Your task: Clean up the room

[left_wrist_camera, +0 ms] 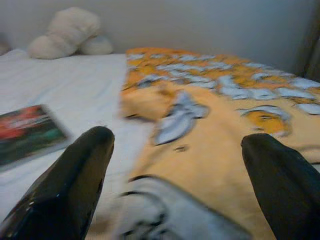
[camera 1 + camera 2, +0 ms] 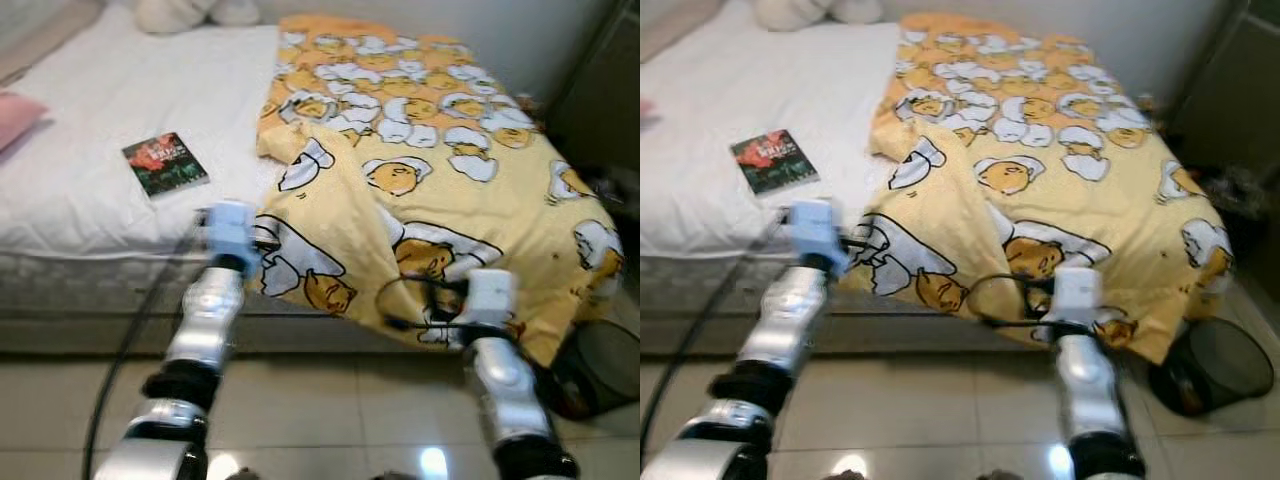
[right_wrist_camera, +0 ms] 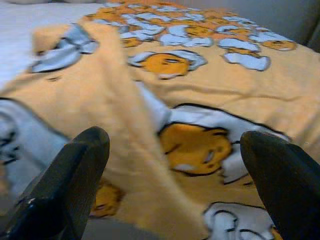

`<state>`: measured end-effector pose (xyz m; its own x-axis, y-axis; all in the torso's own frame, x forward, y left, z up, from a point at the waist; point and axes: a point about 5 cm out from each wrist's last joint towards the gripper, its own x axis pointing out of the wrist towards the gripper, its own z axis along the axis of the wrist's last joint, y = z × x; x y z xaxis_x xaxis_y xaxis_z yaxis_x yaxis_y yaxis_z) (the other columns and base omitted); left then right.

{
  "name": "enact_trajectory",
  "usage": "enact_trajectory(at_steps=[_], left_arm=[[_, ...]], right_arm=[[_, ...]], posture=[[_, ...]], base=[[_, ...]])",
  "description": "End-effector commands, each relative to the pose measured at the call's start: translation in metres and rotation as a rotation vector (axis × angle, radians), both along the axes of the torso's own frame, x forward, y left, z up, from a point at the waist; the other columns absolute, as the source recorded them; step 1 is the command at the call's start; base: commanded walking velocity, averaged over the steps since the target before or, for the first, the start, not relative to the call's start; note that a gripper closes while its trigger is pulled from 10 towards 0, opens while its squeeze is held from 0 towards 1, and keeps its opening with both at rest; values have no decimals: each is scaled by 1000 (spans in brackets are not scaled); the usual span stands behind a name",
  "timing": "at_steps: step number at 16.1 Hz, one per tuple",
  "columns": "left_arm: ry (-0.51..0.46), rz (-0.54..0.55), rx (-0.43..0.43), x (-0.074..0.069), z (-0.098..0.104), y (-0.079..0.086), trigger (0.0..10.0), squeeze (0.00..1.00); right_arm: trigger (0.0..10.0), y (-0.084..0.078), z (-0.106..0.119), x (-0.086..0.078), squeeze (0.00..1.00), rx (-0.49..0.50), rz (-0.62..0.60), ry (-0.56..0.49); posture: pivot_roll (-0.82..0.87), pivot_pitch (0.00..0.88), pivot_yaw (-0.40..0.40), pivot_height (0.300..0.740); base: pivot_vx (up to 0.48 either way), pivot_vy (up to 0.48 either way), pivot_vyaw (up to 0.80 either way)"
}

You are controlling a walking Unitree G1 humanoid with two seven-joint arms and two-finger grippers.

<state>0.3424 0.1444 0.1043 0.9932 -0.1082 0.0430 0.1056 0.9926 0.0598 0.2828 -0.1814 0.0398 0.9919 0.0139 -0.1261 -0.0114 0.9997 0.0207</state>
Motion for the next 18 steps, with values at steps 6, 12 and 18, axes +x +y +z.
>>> enact_trajectory(at_steps=[6,12,18], left_arm=[[-6,-21,20,-4,-3,-16,10000,0],[31,45,-52,-1,-7,-12,10000,0],[5,19,-17,-3,-3,-12,10000,0]], right_arm=[[10000,-13,2,-3,0,-6,-38,-5],[10000,-13,4,-1,0,-19,-19,-7],[10000,-15,-2,-9,0,-14,-42,16]], posture=[[32,0,-31,740],[38,0,-49,740],[43,0,-49,740]], base=[[0,320,0],[451,0,72],[461,0,452]])
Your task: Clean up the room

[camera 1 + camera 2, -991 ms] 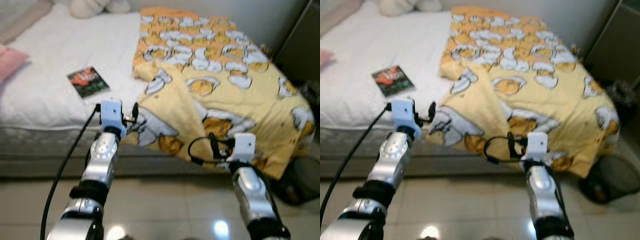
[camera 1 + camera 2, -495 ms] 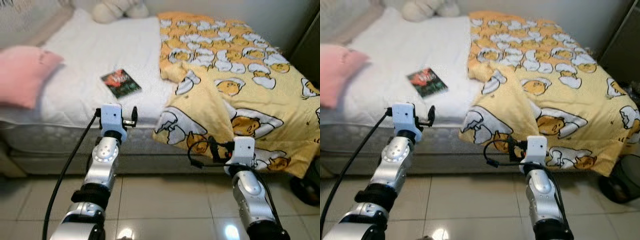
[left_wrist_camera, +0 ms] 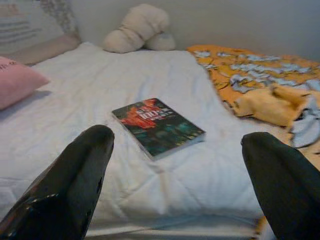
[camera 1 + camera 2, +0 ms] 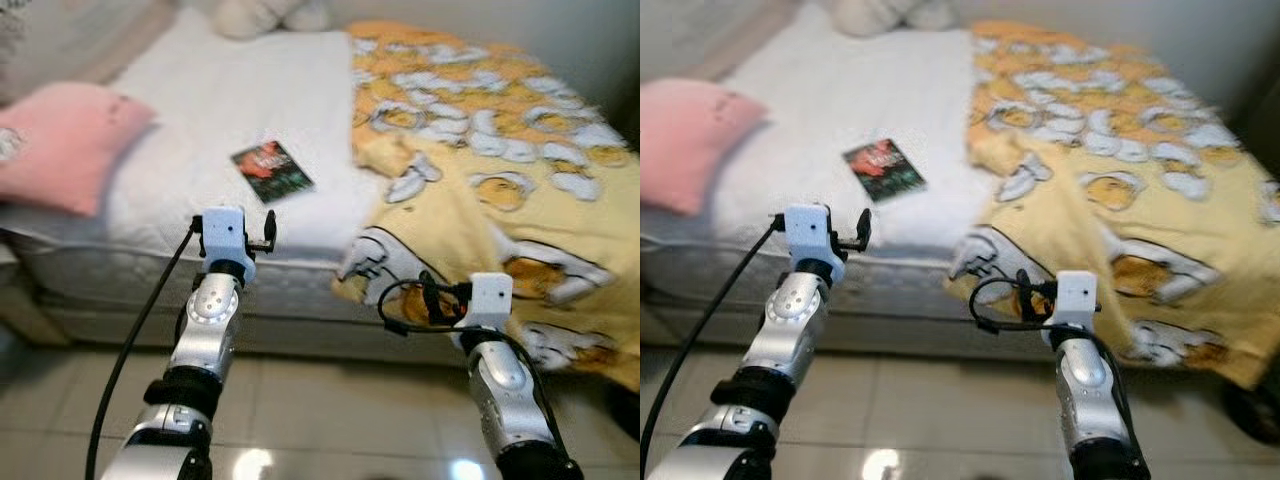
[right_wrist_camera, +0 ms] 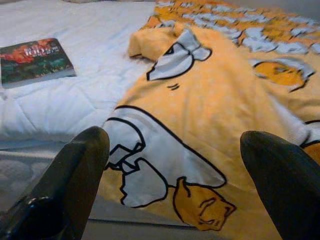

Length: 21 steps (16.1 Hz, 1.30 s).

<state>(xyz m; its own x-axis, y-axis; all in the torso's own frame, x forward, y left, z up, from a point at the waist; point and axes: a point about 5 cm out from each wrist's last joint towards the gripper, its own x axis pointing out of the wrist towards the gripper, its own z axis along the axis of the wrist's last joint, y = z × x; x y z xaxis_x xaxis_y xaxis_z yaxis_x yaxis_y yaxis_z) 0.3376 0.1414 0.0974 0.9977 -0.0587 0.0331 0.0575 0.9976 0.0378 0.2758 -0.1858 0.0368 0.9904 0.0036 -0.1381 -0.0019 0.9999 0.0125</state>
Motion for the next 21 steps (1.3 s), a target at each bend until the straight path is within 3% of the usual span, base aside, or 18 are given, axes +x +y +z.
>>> enact_trajectory(at_steps=[1,4,8,13,16,19,21], left_arm=[[-7,-29,5,2,4,-9,10000,0],[-4,-24,29,5,5,-3,10000,0],[-18,-34,54,9,10,2,10000,0],[-26,-121,60,11,12,-12,10000,0],[-5,-151,60,11,8,-19,10000,0],[31,-215,91,8,-1,-25,10000,0],[44,-214,65,9,-2,-23,10000,0]], right_arm=[[10000,-10,1,-2,0,-4,-33,5],[10000,-5,1,-3,0,-8,-10,5],[10000,-10,4,-3,0,-13,-28,-15],[10000,-8,9,-1,0,-27,-30,-44],[10000,-14,20,-4,0,-34,-66,-127],[10000,-22,20,-14,0,-27,-94,-132],[10000,-23,20,-20,0,-22,-99,-138]], posture=[[43,0,-50,740],[37,0,-50,740],[38,0,-38,740],[28,0,-39,740],[22,0,-41,740],[1,0,-37,740],[-2,0,-39,740]], base=[[461,0,0],[460,0,0],[458,0,0],[478,0,0],[480,0,0],[480,0,0],[480,0,0]])
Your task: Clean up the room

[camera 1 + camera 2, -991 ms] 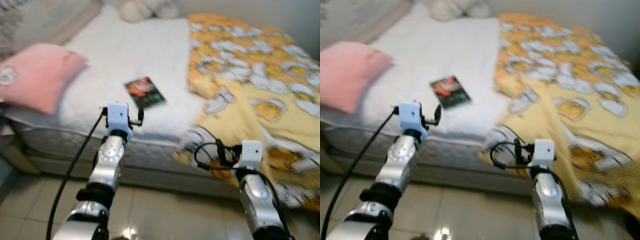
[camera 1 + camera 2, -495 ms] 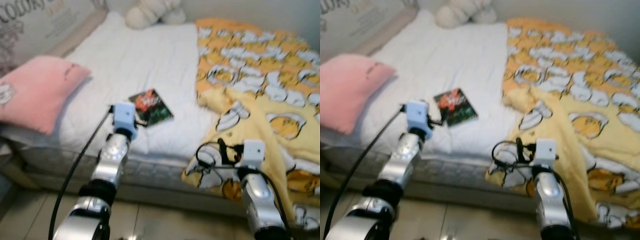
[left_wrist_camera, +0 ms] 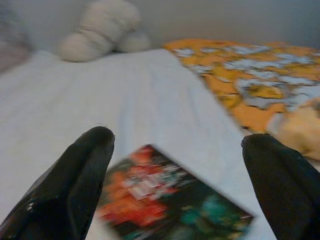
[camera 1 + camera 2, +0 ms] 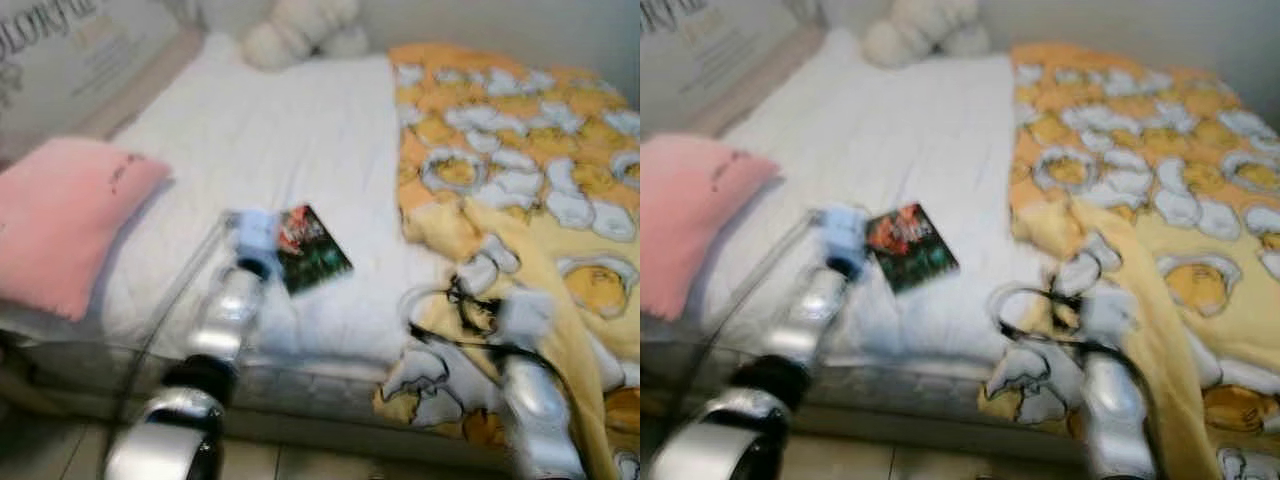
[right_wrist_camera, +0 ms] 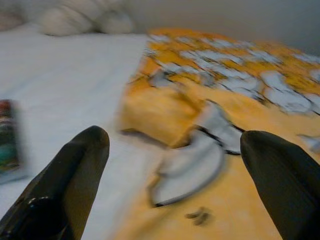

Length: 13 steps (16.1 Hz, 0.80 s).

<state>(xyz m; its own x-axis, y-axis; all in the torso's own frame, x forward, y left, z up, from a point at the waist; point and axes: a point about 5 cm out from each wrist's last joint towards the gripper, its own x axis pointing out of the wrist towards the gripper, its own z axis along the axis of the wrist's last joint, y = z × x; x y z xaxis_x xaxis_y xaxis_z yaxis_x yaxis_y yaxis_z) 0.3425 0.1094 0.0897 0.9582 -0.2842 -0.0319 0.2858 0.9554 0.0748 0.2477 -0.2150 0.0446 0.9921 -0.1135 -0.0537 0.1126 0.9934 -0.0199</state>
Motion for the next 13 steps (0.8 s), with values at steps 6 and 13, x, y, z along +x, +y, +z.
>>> enact_trajectory(at_steps=[6,13], left_arm=[[407,-29,-51,-5,-43,-15,10000,0],[413,171,-101,-7,-49,-14,10000,0]], right_arm=[[10000,-15,0,-34,0,-29,14,66],[10000,-22,-13,-110,0,-23,181,285]], posture=[[-78,0,-52,740],[-192,118,-106,740]], base=[[160,0,0],[0,0,0]])
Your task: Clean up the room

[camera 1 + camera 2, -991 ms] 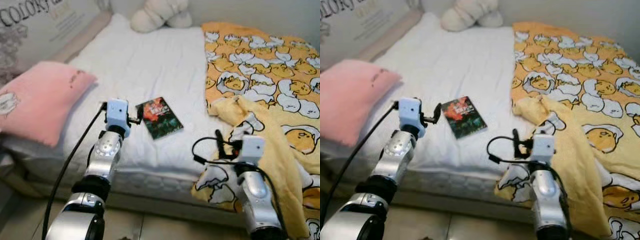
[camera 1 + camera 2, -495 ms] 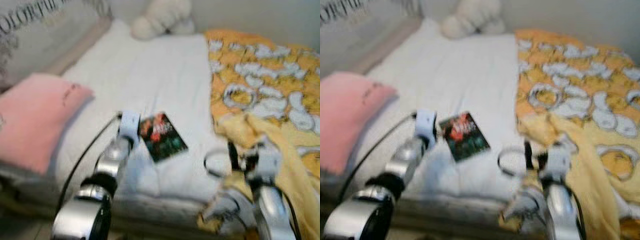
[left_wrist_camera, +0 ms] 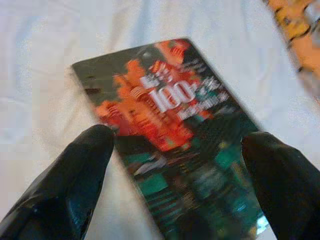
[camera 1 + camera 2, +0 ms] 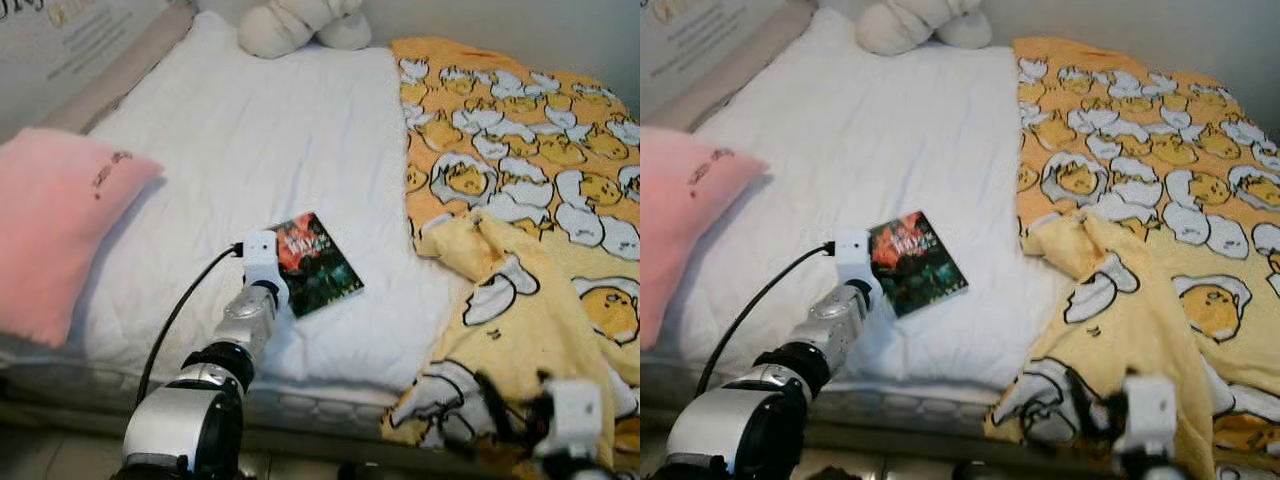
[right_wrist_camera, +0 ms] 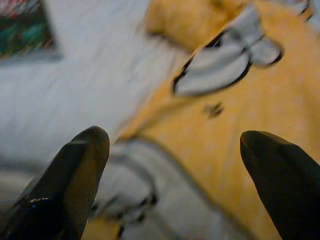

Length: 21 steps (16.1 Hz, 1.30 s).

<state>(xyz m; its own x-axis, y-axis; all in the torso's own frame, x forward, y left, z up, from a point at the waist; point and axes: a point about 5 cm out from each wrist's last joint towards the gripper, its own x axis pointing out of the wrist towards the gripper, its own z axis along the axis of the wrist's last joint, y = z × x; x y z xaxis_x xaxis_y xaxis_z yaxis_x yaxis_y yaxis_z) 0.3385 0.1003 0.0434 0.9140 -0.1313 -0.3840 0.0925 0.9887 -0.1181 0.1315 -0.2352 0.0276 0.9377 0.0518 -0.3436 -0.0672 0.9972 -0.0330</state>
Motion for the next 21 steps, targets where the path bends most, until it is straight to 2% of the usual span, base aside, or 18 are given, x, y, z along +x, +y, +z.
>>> enact_trajectory(at_steps=[1,3,6,11,12,14,15,17,21], left_arm=[[0,-1,41,-6,-6,-7,10000,0],[-13,-8,57,-14,-13,-14,10000,0],[47,31,23,-24,-24,-17,10000,0],[123,25,-39,-33,-34,-26,10000,0],[162,19,-75,-37,-38,-29,10000,0],[201,-68,-62,-42,-42,-39,10000,0],[205,-95,-2,-42,-43,-37,0,0],[241,-141,70,-45,-47,-36,0,0],[291,-137,69,-46,-50,-32,0,0]], right_arm=[[10000,2,3,-2,0,-10,23,7],[10000,9,5,-9,0,2,26,15],[10000,16,3,-15,0,13,35,29],[10000,20,1,-22,0,19,33,62],[10000,20,1,-21,0,20,30,66],[10000,21,0,-18,0,21,27,64],[10000,21,-1,-16,0,22,23,67],[10000,22,-3,-13,0,25,18,69],[10000,26,1,-2,0,27,8,30]], posture=[[-197,126,-107,740],[-200,130,-104,740],[-197,140,-104,740],[-194,147,-100,740],[-193,148,-101,740],[-191,145,-100,740],[-187,142,-98,740],[-183,138,-91,740],[-184,126,-78,740]], base=[[0,0,0],[0,0,0],[0,0,0],[0,0,0],[0,0,0],[0,0,0],[0,0,0],[0,0,0],[0,0,0]])
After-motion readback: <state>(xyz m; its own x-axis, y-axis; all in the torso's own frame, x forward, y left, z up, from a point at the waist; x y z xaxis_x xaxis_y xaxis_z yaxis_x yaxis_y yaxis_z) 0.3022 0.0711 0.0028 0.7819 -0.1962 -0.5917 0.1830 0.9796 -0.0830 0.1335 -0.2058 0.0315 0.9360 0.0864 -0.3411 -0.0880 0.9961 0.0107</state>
